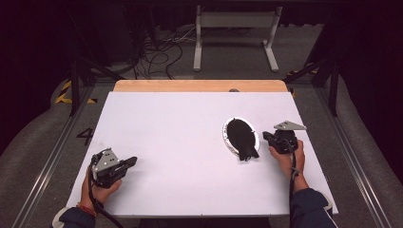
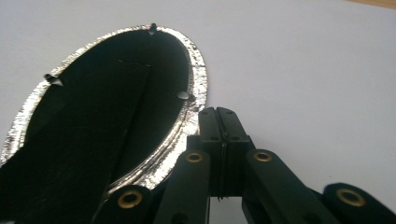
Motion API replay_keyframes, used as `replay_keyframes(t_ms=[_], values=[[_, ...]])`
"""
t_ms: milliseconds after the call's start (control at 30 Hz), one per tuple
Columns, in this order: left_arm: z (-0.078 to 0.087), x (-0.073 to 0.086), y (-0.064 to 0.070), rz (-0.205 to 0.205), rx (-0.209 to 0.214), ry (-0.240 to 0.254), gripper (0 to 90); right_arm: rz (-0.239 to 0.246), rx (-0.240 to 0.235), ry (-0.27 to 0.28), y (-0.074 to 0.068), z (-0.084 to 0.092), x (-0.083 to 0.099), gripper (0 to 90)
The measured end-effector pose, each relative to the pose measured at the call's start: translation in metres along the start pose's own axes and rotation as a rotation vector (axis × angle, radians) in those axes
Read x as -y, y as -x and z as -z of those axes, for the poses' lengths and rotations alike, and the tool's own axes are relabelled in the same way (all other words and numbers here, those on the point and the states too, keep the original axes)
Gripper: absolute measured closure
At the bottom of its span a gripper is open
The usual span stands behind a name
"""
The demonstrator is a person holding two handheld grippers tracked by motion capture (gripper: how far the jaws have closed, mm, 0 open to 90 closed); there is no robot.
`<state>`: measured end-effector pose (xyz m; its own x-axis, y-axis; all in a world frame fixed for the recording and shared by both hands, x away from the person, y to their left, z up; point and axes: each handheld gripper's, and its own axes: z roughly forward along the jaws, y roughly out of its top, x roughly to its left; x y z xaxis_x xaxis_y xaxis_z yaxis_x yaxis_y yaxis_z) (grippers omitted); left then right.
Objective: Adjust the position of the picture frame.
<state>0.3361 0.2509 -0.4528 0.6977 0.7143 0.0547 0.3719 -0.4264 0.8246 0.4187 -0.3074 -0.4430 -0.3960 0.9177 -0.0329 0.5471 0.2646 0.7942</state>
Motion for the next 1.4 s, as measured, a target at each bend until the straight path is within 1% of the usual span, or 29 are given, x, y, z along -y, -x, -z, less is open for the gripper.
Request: replay_keyframes(t_ms=[33, 67, 100, 133, 200, 267, 400, 467, 500, 533, 567, 633, 667, 700, 733, 867, 933, 967, 1000, 1033, 1133, 1200, 1367, 1400], values=[[-0.001, -0.001, -0.001, -0.003, 0.002, 0.0, 89.1, -0.001, 0.0, -0.004, 0.001, -0.003, 0.0, 90.0], [-0.002, -0.002, -0.001, -0.003, 0.004, 0.0, 89.0, -0.006, -0.011, -0.005, 0.001, -0.006, -0.001, 90.0], [-0.002, -0.002, -0.001, -0.003, 0.004, 0.0, 89.0, -0.006, -0.011, -0.005, 0.001, -0.006, -0.001, 90.0], [-0.004, -0.002, -0.001, 0.0, 0.006, 0.0, 89.0, -0.002, -0.015, -0.016, 0.001, -0.008, -0.001, 90.0], [-0.006, -0.004, -0.002, 0.0, 0.01, -0.002, 88.7, 0.027, -0.023, -0.044, -0.003, -0.016, -0.001, 90.0], [-0.007, -0.005, -0.002, 0.002, 0.015, -0.001, 88.3, 0.046, -0.013, -0.054, -0.006, -0.019, -0.001, 90.0], [-0.008, -0.006, -0.001, 0.004, 0.026, -0.007, 89.2, 0.044, 0.022, -0.051, -0.002, -0.022, -0.001, 90.0], [-0.009, -0.007, -0.001, 0.007, 0.028, -0.003, 89.3, 0.041, 0.022, -0.05, 0.0, -0.023, -0.002, 90.0], [-0.009, -0.007, -0.001, 0.004, 0.029, -0.006, 89.3, 0.032, 0.018, -0.054, 0.0, -0.024, -0.003, 90.0], [-0.01, -0.008, -0.001, 0.003, 0.031, -0.006, 89.3, 0.013, -0.003, -0.051, 0.001, -0.025, -0.004, 90.0], [-0.011, -0.009, -0.001, -0.004, 0.036, -0.006, 89.5, 0.006, -0.026, -0.055, 0.001, -0.027, -0.005, 90.0], [-0.011, -0.009, -0.001, -0.013, 0.049, -0.002, 89.6, 0.005, -0.019, -0.056, 0.0, -0.029, -0.006, 90.0], [-0.011, -0.009, -0.001, -0.013, 0.049, -0.002, 89.6, 0.005, -0.019, -0.056, 0.0, -0.029, -0.006, 90.0], [-0.011, -0.01, -0.001, -0.007, 0.047, -0.002, 89.6, -0.003, -0.035, -0.057, 0.0, -0.029, -0.006, 90.0], [-0.01, -0.01, -0.002, -0.011, 0.048, -0.003, 89.6, -0.005, -0.067, -0.055, 0.0, -0.03, -0.006, 90.0], [-0.01, -0.011, -0.004, 0.003, 0.049, 0.002, 89.4, 0.009, -0.101, -0.064, -0.007, -0.03, -0.007, 90.0], [-0.011, -0.013, -0.005, 0.0, 0.044, -0.001, 89.4, 0.021, -0.107, -0.065, -0.012, -0.031, -0.007, 90.0], [-0.012, -0.014, -0.005, 0.006, 0.05, -0.001, 89.4, 0.026, -0.105, -0.064, -0.014, -0.031, -0.008, 90.0], [-0.014, -0.015, -0.006, -0.004, 0.047, 0.0, 89.4, 0.027, -0.109, -0.065, -0.015, -0.031, -0.008, 90.0], [-0.015, -0.016, -0.005, -0.002, 0.051, -0.001, 89.4, 0.027, -0.114, -0.065, -0.016, -0.031, -0.008, 90.0], [-0.019, -0.02, -0.004, -0.017, 0.056, 0.003, 89.5, 0.04, -0.124, -0.065, -0.018, -0.031, -0.008, 90.0], [-0.022, -0.022, -0.003, -0.019, 0.063, 0.006, 89.5, 0.043, -0.129, -0.065, -0.02, -0.032, -0.008, 90.0], [-0.032, -0.029, -0.001, -0.036, 0.074, -0.009, 89.4, 0.056, -0.142, -0.064, -0.025, -0.033, -0.009, 90.0], [-0.034, -0.03, 0.001, -0.03, 0.081, -0.009, 89.4, 0.059, -0.148, -0.063, -0.026, -0.033, -0.009, 90.0]])
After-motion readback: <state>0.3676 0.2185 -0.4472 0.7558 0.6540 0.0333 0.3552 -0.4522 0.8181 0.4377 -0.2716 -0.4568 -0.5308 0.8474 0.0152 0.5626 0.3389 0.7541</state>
